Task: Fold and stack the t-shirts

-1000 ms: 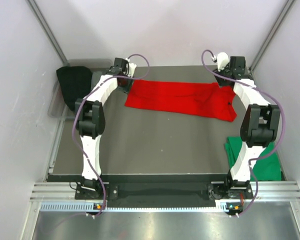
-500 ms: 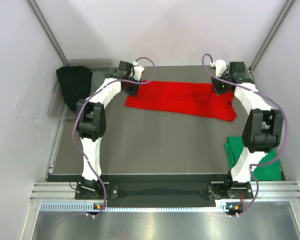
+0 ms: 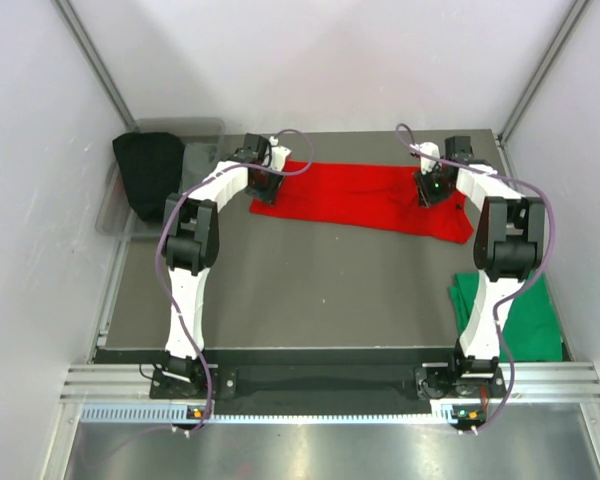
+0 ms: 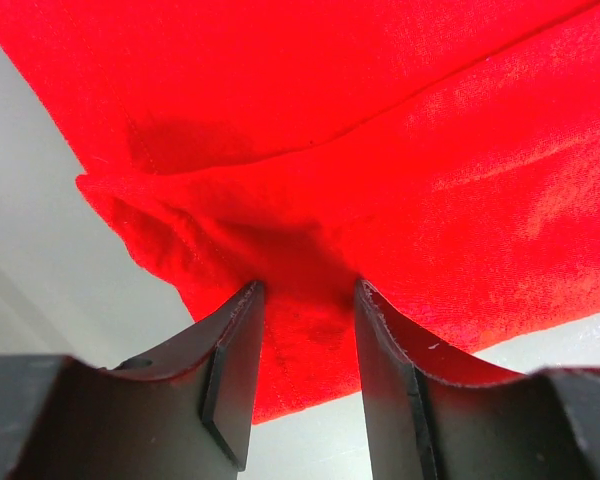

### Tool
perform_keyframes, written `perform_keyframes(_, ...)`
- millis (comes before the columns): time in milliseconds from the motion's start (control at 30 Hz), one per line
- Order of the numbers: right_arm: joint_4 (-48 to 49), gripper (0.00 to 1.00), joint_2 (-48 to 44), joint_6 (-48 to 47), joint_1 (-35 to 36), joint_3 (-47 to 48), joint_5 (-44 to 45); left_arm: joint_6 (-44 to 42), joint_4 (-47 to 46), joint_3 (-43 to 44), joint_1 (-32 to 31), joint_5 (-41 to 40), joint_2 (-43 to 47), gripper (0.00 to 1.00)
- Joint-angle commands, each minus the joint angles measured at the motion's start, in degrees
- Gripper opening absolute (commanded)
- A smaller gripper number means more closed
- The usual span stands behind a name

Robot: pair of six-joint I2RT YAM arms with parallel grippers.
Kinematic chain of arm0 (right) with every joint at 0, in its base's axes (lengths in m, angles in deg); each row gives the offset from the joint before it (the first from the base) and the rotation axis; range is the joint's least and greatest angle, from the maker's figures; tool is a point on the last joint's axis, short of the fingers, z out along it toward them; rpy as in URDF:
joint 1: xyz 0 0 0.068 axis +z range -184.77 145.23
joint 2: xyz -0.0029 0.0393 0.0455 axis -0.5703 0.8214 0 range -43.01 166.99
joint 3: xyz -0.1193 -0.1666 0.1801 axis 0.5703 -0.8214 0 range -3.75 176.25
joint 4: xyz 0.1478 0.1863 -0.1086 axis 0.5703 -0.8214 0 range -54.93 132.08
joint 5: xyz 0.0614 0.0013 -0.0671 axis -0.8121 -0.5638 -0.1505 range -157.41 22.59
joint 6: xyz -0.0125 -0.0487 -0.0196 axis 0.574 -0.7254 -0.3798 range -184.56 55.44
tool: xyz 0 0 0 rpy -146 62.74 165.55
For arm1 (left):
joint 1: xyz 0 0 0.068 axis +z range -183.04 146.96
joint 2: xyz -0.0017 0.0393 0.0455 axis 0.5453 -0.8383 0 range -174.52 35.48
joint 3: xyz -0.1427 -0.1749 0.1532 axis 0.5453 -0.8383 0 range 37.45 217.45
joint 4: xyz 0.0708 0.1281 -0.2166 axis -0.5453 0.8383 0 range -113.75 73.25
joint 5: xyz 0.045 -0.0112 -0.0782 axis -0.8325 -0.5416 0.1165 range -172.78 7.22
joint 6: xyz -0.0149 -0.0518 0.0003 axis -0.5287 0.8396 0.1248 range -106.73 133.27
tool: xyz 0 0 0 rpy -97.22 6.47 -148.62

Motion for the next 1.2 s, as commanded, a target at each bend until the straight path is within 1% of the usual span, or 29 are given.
perform_keyframes(0, -0.6, 0.28, 1.5, 0.8, 0.6, 4.2, -1.9, 0.2, 1.9, -2.0, 0.3, -0.9, 2.0, 0.46)
perform_keyframes(100, -0.9, 0.29, 3.4, 1.0, 0.6, 6.4, -2.2, 0.1, 1.9, -2.9, 0.3, -1.0, 1.9, 0.46)
perform_keyframes(133, -1.2, 0.29, 4.6, 1.2, 2.6, 8.5, -2.3, 0.2, 1.8, -3.4, 0.3, -1.0, 2.2, 0.46)
perform_keyframes(200, -3.0, 0.30, 6.3, 1.5, 3.2, 12.0, -3.0, 0.3, 1.2, -4.6, 0.3, -1.1, 3.1, 0.46)
perform_keyframes(233, -3.8, 0.30, 8.9, 2.1, 3.4, 16.9, -3.3, 0.4, 1.2, -5.0, 0.3, -1.4, 3.4, 0.46)
perform_keyframes(300, -7.1, 0.31, 12.1, 4.2, 3.7, 23.3, -5.3, 0.3, 1.0, -6.1, 0.3, -1.9, 4.7, 0.45)
perform_keyframes(333, -8.3, 0.31, 15.5, 5.1, 3.7, 31.3, -6.4, 0.4, 0.8, -6.7, 0.3, -2.2, 5.4, 0.45)
perform_keyframes(367, -10.1, 0.31, 16.8, 6.2, 3.7, 35.3, -8.7, 0.2, 0.7, -8.4, 0.3, -2.4, 7.3, 0.45)
perform_keyframes(400, -10.3, 0.31, 17.7, 8.7, 3.5, 41.4, -9.8, 0.2, 0.4, -9.2, 0.3, -2.5, 8.5, 0.45)
perform_keyframes(467, -9.6, 0.32, 16.5, 10.2, 3.7, 43.6, -12.6, -0.7, -0.2, -12.2, 0.3, -3.4, 13.0, 0.45)
perform_keyframes(500, -8.7, 0.32, 14.9, 10.0, 4.1, 42.4, -12.9, -0.8, -0.6, -13.2, 0.3, -3.9, 14.6, 0.45)
perform_keyframes(567, -6.3, 0.34, 8.5, 9.5, 4.3, 38.0, -11.9, -1.5, -0.9, -15.7, 0.3, -4.4, 18.6, 0.45)
perform_keyframes(600, -4.6, 0.34, 5.6, 9.5, 3.9, 30.9, -11.5, -1.7, -1.1, -16.5, 0.3, -4.5, 19.9, 0.46)
perform_keyframes(633, -3.2, 0.34, -0.2, 9.5, 3.7, 26.9, -11.2, -2.0, -1.6, -17.3, 0.3, -4.4, 20.9, 0.46)
perform_keyframes(700, 0.8, 0.36, -6.3, 8.9, 3.0, 18.7, -11.3, -2.7, -2.0, -19.3, 0.2, -3.7, 23.5, 0.47)
perform_keyframes(733, 1.5, 0.37, -12.2, 8.6, 2.7, 11.5, -11.4, -3.8, -2.2, -19.6, 0.2, -3.4, 24.6, 0.48)
perform_keyframes(767, 2.0, 0.39, -15.0, 8.0, 2.8, 8.3, -11.4, -4.7, -2.5, -19.6, 0.2, -2.7, 25.1, 0.50)
perform_keyframes(800, 2.0, 0.39, -17.7, 6.8, 2.7, 2.8, -11.4, -5.8, -2.9, -19.5, 0.2, -2.0, 25.2, 0.53)
perform_keyframes(833, 1.9, 0.40, -22.7, 6.3, 2.7, 0.3, -11.5, -8.3, -3.1, -19.1, 0.2, -1.1, 25.3, 0.61)
perform_keyframes(867, 1.1, 0.42, -24.9, 5.9, 2.7, -1.9, -11.9, -10.1, -1.9, -17.3, 0.1, -0.4, 24.4, 0.66)
perform_keyframes(900, 0.5, 0.43, -26.8, 5.5, 2.7, -5.7, -12.3, -12.0, -0.7, -15.8, -0.2, 0.0, 23.5, 0.68)
perform_keyframes(933, -0.1, 0.44, -30.2, 5.5, 2.7, -7.4, -12.8, -15.1, 0.7, -13.9, -0.3, -0.2, 22.4, 0.69)
perform_keyframes(967, -1.0, 0.46, -31.4, 5.3, 2.7, -8.8, -14.1, -16.9, 3.1, -9.6, -0.4, 0.3, 19.6, 0.69)
perform_keyframes(1000, -2.8, 0.46, -32.7, 5.1, 2.7, -11.8, -14.6, -20.4, 8.4, -7.2, -0.3, 1.5, 17.9, 0.69)
perform_keyframes(1033, -3.5, 0.47, -35.1, 4.9, 2.7, -13.3, -15.0, -22.2, 11.6, -2.9, -0.3, 3.1, 15.0, 0.68)
perform_keyframes(1100, -3.9, 0.47, -37.9, 4.4, 2.7, -18.4, -14.7, -26.2, 18.1, 0.1, -0.4, 4.5, 12.6, 0.65)
perform_keyframes(1133, -3.5, 0.47, -41.1, 4.3, 2.7, -20.3, -14.6, -29.3, 18.8, 0.8, -0.7, 4.4, 11.1, 0.65)
perform_keyframes(1167, -2.3, 0.48, -42.6, 4.2, 2.7, -22.1, -14.4, -30.5, 19.0, 1.1, -1.0, 3.0, 10.7, 0.65)
